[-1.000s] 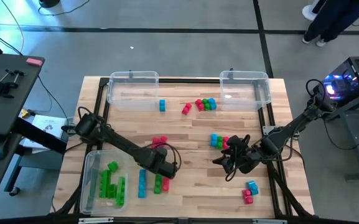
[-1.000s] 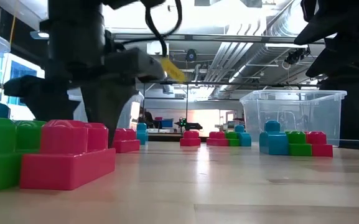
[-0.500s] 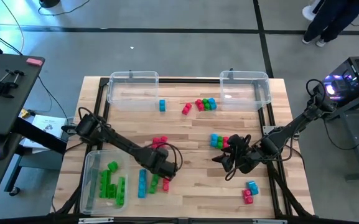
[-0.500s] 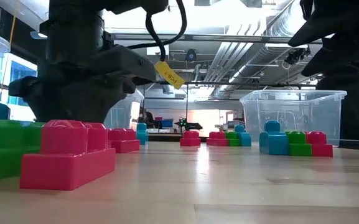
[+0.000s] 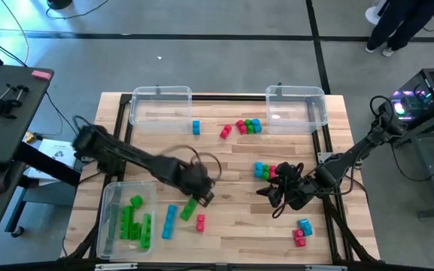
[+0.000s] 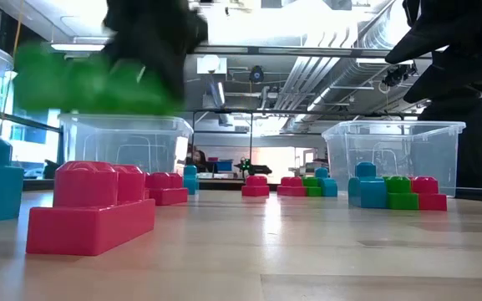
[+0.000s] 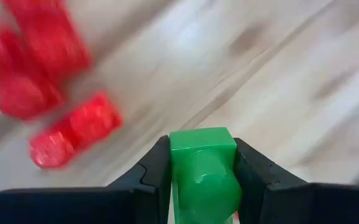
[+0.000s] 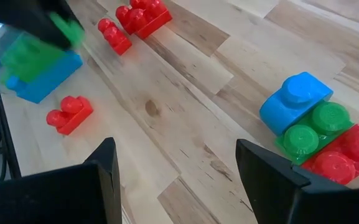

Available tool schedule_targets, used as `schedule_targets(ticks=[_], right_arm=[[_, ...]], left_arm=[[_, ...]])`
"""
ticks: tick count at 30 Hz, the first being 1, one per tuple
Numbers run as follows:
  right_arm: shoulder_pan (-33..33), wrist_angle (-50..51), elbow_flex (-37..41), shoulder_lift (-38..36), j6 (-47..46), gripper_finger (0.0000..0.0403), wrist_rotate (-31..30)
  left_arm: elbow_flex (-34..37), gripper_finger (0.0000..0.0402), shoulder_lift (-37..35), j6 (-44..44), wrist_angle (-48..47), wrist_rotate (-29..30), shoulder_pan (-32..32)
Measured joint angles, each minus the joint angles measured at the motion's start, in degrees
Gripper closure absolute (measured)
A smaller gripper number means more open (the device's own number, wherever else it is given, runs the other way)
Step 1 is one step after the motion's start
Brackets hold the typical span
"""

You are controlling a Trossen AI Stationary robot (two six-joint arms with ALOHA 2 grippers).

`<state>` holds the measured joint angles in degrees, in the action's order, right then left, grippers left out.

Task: Sort blocks
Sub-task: Put the green game piece into the bottom left transparent bin, then put the blue game piece into the top right transparent bin

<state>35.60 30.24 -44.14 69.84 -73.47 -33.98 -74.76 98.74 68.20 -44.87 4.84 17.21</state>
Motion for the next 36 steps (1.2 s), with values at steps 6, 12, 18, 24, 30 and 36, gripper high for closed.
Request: schedule_targets(ticks=[6,12,18,24,30,36], right_arm=[[-0.1,0.0,0.0,0.0,-0.6,0.0204,-0.1],[-0.2,0.1,0.0,0.3,-1.1,0.0204,-0.1],[-0.4,-0.4,0.0,2.1,-1.3,0.0204,0.0],[-0.4,-1.5,0.0,3.1,-1.7,0.0204,0.3],[-0.4,-4.5,0.0,3.1,-1.5,0.0204,0.8],[-0.4,-8.9,0.0,2.9,-1.0,0.0204,1.0]], left_arm=[[-0.1,0.0308,-16.5,-4.6,-1.7,7.7,0.8],[-0.2,0.0308,-28.5,8.4,-16.7,12.5,12.2],[-0.1,0.0305,-29.3,30.4,-30.8,11.2,28.5],[-0.1,0.0276,-26.2,45.7,-36.0,8.1,38.1],[-0.1,0.0215,-23.7,47.2,-37.4,7.9,38.7],[-0.1,0.0167,-24.9,41.8,-34.3,9.4,35.0]])
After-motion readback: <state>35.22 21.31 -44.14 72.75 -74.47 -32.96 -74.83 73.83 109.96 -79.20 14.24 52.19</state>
